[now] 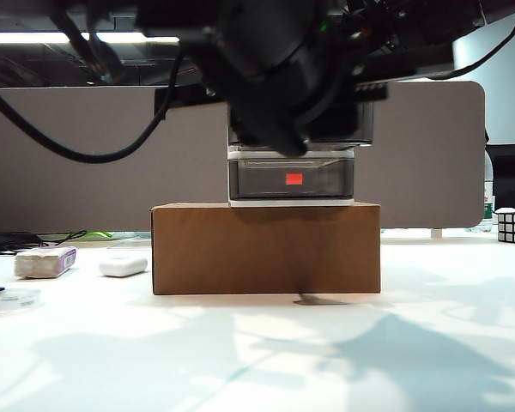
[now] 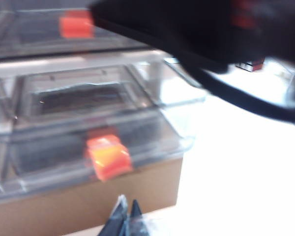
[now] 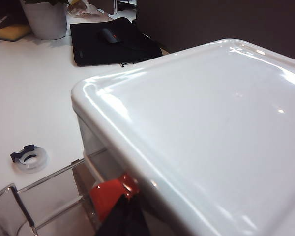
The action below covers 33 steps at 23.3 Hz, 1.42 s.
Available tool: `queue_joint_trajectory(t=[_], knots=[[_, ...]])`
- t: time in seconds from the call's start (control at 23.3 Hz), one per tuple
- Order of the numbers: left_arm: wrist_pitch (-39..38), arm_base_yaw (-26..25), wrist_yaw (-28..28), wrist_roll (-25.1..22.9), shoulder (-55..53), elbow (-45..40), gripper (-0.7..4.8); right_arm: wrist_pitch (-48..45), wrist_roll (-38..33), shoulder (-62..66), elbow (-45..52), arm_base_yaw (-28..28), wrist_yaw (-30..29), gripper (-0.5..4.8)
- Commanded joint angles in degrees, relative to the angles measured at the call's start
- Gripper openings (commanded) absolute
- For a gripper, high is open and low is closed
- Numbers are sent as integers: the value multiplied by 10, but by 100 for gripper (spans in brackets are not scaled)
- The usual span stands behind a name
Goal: Open the second layer of the drawer on the table, pick up the transparent tape on the table and put it in, and finally close the drawer.
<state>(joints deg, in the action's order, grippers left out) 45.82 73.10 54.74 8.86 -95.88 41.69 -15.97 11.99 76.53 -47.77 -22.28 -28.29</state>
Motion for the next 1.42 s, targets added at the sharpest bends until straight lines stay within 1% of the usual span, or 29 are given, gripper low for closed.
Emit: queue_joint_trajectory(t=[0.04, 0.26, 0.34, 0.43, 0.47, 0.51, 0.6, 0.64, 0.69, 0.73, 0.77, 0.82, 0.86, 0.9, 0.94, 0.99, 1.03, 1.07, 1.12, 1.16, 1.2, 1.24, 1.29, 1.33, 1.37, 1.42], knots=[[5, 19, 16, 2, 3, 0, -6, -6, -2, -1, -3, 0, 3, -5], [-5, 37, 42, -6, 24, -2, -6, -4, -2, -1, -3, 0, 2, -5], [-26, 44, 54, -14, 40, -2, -6, -2, -2, -1, -3, 0, 2, -5], [-87, 52, 83, -32, 82, -6, -6, 5, -2, -1, -3, 0, 1, -5], [-136, 53, 93, -30, 117, -17, -6, 12, -2, -1, -3, 0, 0, -5], [-168, 53, 100, -28, 144, -28, -6, 15, -2, -2, -3, 0, -4, -5], [-231, 52, 123, -29, 247, -76, -6, 23, 1, -13, -3, 0, -21, -5], [-262, 43, 112, -29, 311, -102, -6, 27, 1, -23, -3, 0, -25, -5], [-299, 30, 87, -28, 369, -120, -6, 33, 0, -33, -3, 0, -25, -5], [-352, 3, 33, -28, 441, -135, -6, 39, 0, -46, -3, 0, -25, -5], [-411, -42, -38, -20, 513, -141, -6, 46, 0, -61, -3, 0, -26, -5], [-442, -71, -79, -17, 545, -141, -6, 52, 0, -70, -3, 0, -25, -5], [-475, -114, -133, -14, 583, -141, -6, 56, 0, -80, -3, 0, -25, -5], [-515, -195, -226, -14, 628, -141, -6, 65, 0, -94, -3, 0, -30, -5], [-535, -251, -283, -14, 646, -141, -6, 71, 0, -100, -3, 0, -30, -5], [-564, -360, -400, -18, 655, -141, -6, 84, 0, -111, -3, 0, -30, -5], [-573, -460, -531, -33, 644, -142, -6, 99, 0, -120, -3, 0, -30, -5], [-573, -508, -599, -44, 633, -143, -6, 105, 0, -123, -3, 0, -30, -5], [-573, -563, -680, -52, 616, -145, -6, 112, 0, -126, -3, 0, -30, -5], [-573, -638, -772, -69, 583, -145, -6, 125, 0, -130, -3, 0, -32, -5], [-574, -676, -799, -76, 559, -145, -4, 132, 0, -133, -3, 0, -33, -5], [-578, -723, -824, -47, 528, -144, 1, 142, 0, -137, -3, 0, -35, -5], [-578, -747, -842, -7, 511, -144, 11, 146, 0, -139, -3, 0, -37, -5], [-578, -772, -864, 22, 489, -144, 40, 153, 0, -139, -3, -1, -38, -5], [-578, -777, -871, -21, 472, -145, 75, 158, 0, -140, -3, -1, -39, -5], [-585, -777, -867, -133, 451, -148, 158, 166, 2, -139, -2, 0, -38, -5]])
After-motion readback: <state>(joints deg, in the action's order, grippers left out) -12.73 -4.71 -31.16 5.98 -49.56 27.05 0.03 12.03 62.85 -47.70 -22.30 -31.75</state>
